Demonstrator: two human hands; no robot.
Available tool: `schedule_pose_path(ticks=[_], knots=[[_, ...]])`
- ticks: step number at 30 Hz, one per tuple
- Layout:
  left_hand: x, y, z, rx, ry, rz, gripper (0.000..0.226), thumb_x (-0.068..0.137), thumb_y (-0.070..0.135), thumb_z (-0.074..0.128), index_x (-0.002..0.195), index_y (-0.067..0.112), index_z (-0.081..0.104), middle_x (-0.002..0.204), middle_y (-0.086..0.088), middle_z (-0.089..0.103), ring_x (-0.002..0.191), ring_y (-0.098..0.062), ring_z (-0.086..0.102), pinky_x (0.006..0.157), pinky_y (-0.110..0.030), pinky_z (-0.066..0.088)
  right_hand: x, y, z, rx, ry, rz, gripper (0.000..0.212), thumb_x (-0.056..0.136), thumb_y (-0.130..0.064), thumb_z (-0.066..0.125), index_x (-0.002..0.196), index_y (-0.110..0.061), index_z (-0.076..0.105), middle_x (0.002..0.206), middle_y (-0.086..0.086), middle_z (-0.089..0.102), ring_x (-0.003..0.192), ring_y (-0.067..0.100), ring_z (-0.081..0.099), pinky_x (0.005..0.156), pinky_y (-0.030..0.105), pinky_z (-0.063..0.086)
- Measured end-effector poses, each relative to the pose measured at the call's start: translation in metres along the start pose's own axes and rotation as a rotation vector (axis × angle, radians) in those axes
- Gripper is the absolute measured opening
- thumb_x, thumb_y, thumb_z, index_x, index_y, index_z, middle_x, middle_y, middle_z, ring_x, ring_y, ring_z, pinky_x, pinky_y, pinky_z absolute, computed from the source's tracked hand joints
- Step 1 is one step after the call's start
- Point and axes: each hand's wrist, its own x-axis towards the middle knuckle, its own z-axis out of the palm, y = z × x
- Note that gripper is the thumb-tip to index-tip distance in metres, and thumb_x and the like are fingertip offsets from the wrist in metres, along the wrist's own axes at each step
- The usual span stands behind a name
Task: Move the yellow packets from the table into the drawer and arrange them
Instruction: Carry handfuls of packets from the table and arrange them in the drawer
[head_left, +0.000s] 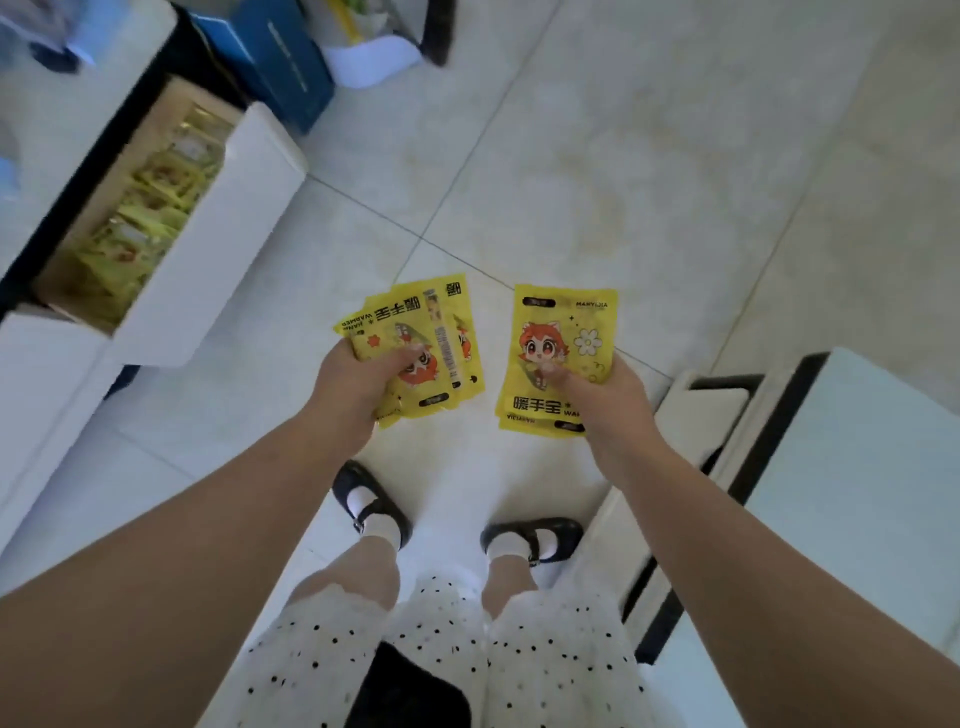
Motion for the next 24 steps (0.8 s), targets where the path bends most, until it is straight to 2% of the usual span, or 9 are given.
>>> schedule_pose_path(ticks=[6,12,14,18,22,24], knots=[[0.012,0.012,-0.150,-0.222,0.169,-0.046,0.044,0.077,0.010,0.075,0.119,0.009,0.060,0.106,-0.009,0.072,0.085,-0.021,0.074,0.064,-0.033,0.060,0.010,-0.001,0.149,-0.144,-0.165,0.065,0.034,0.078,-0.015,0.076,0.109,-0.020,0.066,0.105,0.005,0.074,0.096,0.028,0.070,0.088,0.054,0.054],[0.025,0.032,-0.266,-0.408,0.334,-0.084,0.040,0.079,0.010,0.074,0.117,0.009,0.061,0.105,-0.010,0.073,0.086,-0.022,0.073,0.062,-0.031,0.060,0.026,-0.016,0.276,-0.348,-0.264,0.075,0.031,0.077,-0.023,0.077,0.106,-0.022,0.067,0.102,0.003,0.074,0.095,0.027,0.071,0.087,0.053,0.054],[0.034,0.043,-0.291,-0.451,0.385,-0.093,0.041,0.078,0.011,0.075,0.117,0.009,0.061,0.105,-0.009,0.073,0.086,-0.021,0.073,0.064,-0.033,0.060,0.036,-0.029,0.310,-0.386,-0.317,0.068,0.030,0.080,-0.020,0.075,0.108,-0.020,0.066,0.103,0.006,0.074,0.096,0.028,0.070,0.086,0.052,0.055],[0.065,0.065,-0.321,-0.522,0.437,-0.096,0.039,0.077,0.011,0.075,0.114,0.009,0.062,0.102,-0.009,0.073,0.086,-0.022,0.073,0.064,-0.032,0.060,0.074,-0.060,0.369,-0.443,-0.372,0.014,0.023,0.078,-0.016,0.076,0.099,-0.021,0.067,0.101,0.008,0.074,0.094,0.029,0.071,0.080,0.050,0.057],[0.112,0.091,-0.338,-0.572,0.488,-0.115,0.038,0.077,0.010,0.076,0.113,0.009,0.063,0.103,-0.010,0.073,0.087,-0.023,0.072,0.066,-0.033,0.059,0.129,-0.093,0.421,-0.540,-0.432,0.001,0.052,0.056,-0.038,0.084,0.103,-0.022,0.068,0.102,0.006,0.074,0.095,0.029,0.071,0.082,0.055,0.056],[0.139,0.105,-0.344,-0.599,0.521,-0.113,0.036,0.078,0.010,0.075,0.111,0.009,0.063,0.102,-0.009,0.072,0.085,-0.022,0.071,0.063,-0.031,0.059,0.157,-0.113,0.444,-0.591,-0.456,-0.003,0.057,0.053,-0.038,0.083,0.105,-0.022,0.068,0.103,0.006,0.074,0.094,0.029,0.071,0.083,0.055,0.055]])
